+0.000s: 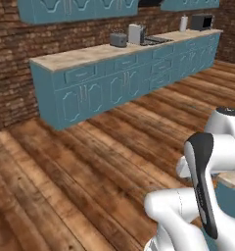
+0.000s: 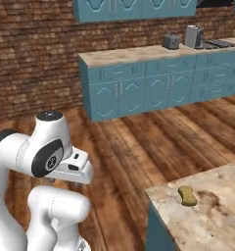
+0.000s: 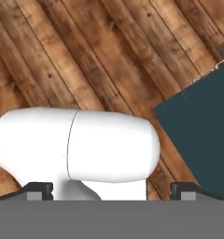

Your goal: Place the sponge inside the microwave to prepare for sanitizing.

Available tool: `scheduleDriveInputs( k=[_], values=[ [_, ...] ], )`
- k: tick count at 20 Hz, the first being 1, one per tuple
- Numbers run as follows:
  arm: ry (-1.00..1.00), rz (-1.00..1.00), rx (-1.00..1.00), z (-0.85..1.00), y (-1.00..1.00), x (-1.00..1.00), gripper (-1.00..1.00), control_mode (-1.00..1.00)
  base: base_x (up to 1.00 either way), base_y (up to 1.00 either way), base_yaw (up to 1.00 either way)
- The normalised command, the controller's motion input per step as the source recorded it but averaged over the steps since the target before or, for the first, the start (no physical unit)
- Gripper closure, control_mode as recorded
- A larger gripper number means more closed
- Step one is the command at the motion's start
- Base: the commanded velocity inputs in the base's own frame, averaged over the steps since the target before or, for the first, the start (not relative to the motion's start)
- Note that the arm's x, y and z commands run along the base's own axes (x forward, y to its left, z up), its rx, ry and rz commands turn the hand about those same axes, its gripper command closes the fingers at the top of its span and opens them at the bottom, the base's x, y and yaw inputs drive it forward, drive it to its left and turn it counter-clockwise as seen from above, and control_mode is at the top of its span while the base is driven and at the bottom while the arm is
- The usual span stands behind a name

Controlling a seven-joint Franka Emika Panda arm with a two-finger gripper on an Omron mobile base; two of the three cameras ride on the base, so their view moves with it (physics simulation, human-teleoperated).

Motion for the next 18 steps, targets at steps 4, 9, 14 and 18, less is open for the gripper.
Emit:
scheduleDriveInputs(
  k=[4, 9, 14, 18],
  values=[
    [0.00, 0.00, 0.00, 0.00, 0.00, 0.00, -1.00, 1.00, 0.33, -0.13, -0.83],
    [0.00, 0.00, 0.00, 0.00, 0.00, 0.00, -1.00, 1.00, 0.63, -0.09, -0.59],
    [0.00, 0.00, 0.00, 0.00, 0.00, 0.00, -1.00, 1.00, 0.73, -0.25, -0.31],
    [0.00, 0.00, 0.00, 0.00, 0.00, 0.00, -1.00, 1.00, 0.70, -0.27, -0.19]
  ],
)
